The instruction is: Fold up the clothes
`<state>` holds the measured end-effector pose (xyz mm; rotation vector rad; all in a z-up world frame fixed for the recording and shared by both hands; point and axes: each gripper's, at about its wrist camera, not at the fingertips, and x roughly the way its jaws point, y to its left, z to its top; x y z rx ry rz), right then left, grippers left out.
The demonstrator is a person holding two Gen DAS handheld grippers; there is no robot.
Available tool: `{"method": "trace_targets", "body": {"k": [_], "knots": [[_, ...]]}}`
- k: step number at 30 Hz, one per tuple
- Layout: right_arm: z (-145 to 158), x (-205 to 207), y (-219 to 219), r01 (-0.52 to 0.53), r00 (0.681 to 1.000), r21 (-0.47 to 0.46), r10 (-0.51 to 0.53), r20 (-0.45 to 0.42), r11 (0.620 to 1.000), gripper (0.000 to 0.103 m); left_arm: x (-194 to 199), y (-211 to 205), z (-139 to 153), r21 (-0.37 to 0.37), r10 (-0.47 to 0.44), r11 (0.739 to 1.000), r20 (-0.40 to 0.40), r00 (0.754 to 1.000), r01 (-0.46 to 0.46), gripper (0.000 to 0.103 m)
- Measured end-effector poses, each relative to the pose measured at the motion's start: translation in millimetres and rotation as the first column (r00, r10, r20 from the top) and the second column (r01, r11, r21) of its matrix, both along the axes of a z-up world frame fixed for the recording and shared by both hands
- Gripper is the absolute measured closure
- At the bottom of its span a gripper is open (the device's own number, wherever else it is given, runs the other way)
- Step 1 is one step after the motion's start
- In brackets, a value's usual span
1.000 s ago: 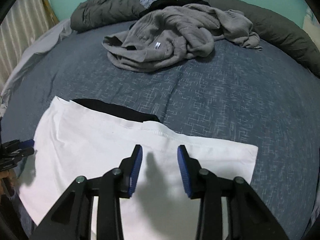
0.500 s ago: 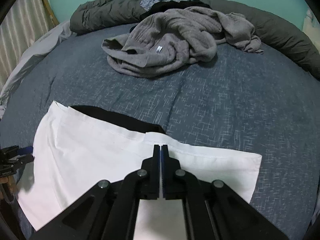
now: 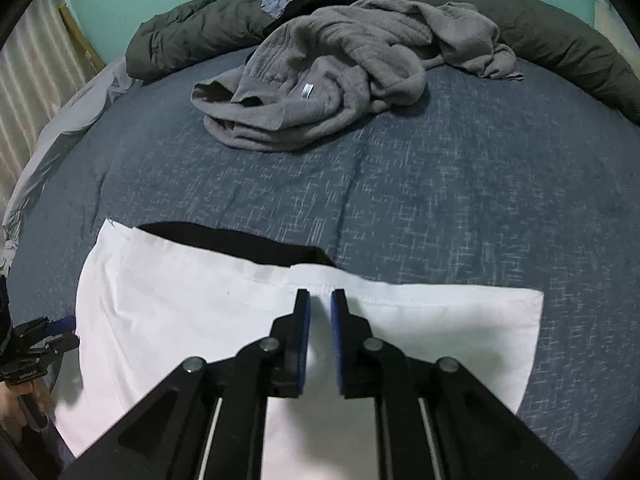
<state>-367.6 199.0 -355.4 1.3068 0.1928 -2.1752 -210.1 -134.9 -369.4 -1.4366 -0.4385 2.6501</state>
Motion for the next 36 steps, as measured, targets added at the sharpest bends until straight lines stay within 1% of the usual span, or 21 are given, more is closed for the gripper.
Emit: {"method": "trace_targets", "body": {"k": [1, 2, 5, 8, 9, 11, 13, 17, 20, 25, 30, 36], "knots": [[-2, 1, -1, -0.002, 1.000, 0.002, 0.002, 0.003, 1.000, 0.082, 0, 0, 0, 0.000, 0.000, 1.000, 0.000, 1.000, 0.000, 0.058], [-2, 2, -1, 0.002, 1.000, 0.000, -0.002, 0.004, 1.000, 0.078, 0, -1, 0, 0.000, -0.001, 1.000, 0.001, 1.000, 0.001, 0.058], [-4, 6, -1, -0.001, 1.000, 0.003, 0.001, -0.003, 1.000, 0.076, 0, -1, 0, 0.001, -0.001, 1.000, 0.003, 1.000, 0.001, 0.058], [-7, 11, -6, -0.020, 0.999, 0.058, 0.022, -0.033, 0.998, 0.077, -1, 0, 0, 0.000, -0.002, 1.000, 0.003, 1.000, 0.002, 0.057], [-7, 13, -7, -0.025, 0.998, 0.069, 0.028, -0.048, 0.997, 0.077, -1, 1, 0, -0.001, -0.003, 1.000, 0.003, 1.000, 0.003, 0.057], [-5, 15, -6, -0.018, 0.997, 0.072, 0.024, -0.075, 0.997, 0.091, -1, 1, -1, -0.001, -0.004, 1.000, 0.005, 1.000, 0.004, 0.057], [-4, 14, -4, -0.006, 0.996, 0.078, 0.013, -0.085, 0.997, 0.091, -1, 1, -2, -0.001, -0.005, 1.000, 0.009, 1.000, 0.005, 0.057], [0, 14, -1, -0.015, 0.995, 0.080, 0.023, -0.101, 0.997, 0.099, -2, 1, -4, -0.002, -0.006, 1.000, 0.013, 1.000, 0.006, 0.057], [1, 14, -2, -0.035, 0.995, 0.069, 0.041, -0.094, 0.997, 0.101, -3, 2, -5, -0.004, -0.008, 1.000, 0.013, 1.000, 0.008, 0.057], [0, 14, -1, -0.030, 0.996, 0.054, 0.035, -0.088, 0.998, 0.102, -3, 2, -6, -0.003, -0.008, 1.000, 0.013, 1.000, 0.008, 0.057], [9, 14, 5, 0.010, 0.992, 0.021, -0.008, -0.127, 1.000, 0.102, -3, 2, -6, -0.002, -0.007, 1.000, 0.013, 1.000, 0.008, 0.057], [18, 9, 4, 0.036, 0.986, 0.013, -0.033, -0.161, 0.999, 0.102, -4, 2, -8, -0.004, -0.009, 1.000, 0.016, 1.000, 0.009, 0.056]]}}
